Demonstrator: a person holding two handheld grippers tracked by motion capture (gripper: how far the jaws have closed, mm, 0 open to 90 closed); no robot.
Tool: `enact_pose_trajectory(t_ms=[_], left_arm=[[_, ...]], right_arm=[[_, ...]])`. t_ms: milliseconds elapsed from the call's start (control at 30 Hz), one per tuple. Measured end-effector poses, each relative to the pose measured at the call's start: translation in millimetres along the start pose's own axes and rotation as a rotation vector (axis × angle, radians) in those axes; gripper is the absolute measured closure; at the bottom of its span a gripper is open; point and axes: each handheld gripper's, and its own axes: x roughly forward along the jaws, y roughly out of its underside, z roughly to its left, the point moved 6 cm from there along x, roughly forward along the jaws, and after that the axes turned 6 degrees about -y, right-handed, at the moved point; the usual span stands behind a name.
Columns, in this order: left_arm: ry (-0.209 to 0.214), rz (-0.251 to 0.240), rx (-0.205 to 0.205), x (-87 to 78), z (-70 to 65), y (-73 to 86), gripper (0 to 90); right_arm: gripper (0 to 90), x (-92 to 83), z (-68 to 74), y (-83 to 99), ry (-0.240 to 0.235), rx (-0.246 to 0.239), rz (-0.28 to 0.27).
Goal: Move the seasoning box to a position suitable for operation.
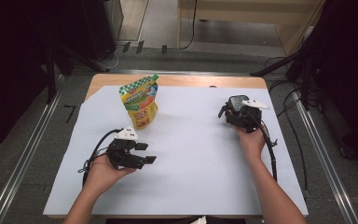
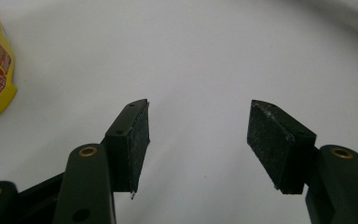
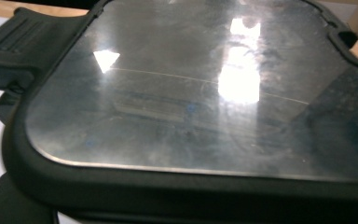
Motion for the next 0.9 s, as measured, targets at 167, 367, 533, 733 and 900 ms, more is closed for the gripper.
enact_pose_trajectory(t_ms=[167,367,533,733,900], left_arm=[[0.006,0.005,0.006,3.0,-0.4,-2.5,39.5],[0.018,0.011,0.014,6.1,-0.1,-5.1,39.5],[0.023,0.006,0.011,7.2,1.8,-7.4,39.5],[0.029,0.002,0.019,9.4,2.6,-10.6,39.5],[0.033,0.006,0.022,12.8,2.9,-12.9,39.5]], right_arm=[[15.0,-2.8,16.4,-0.3,-0.039,-0.027,0.005],[15.1,-5.9,38.3,0.0,-0.092,-0.052,0.009],[15.1,-10.1,57.9,0.4,-0.142,-0.073,0.015],[15.1,-18.7,78.3,0.9,-0.2,-0.09,0.017],[15.2,-24.9,93.4,3.1,-0.232,-0.112,0.019]])
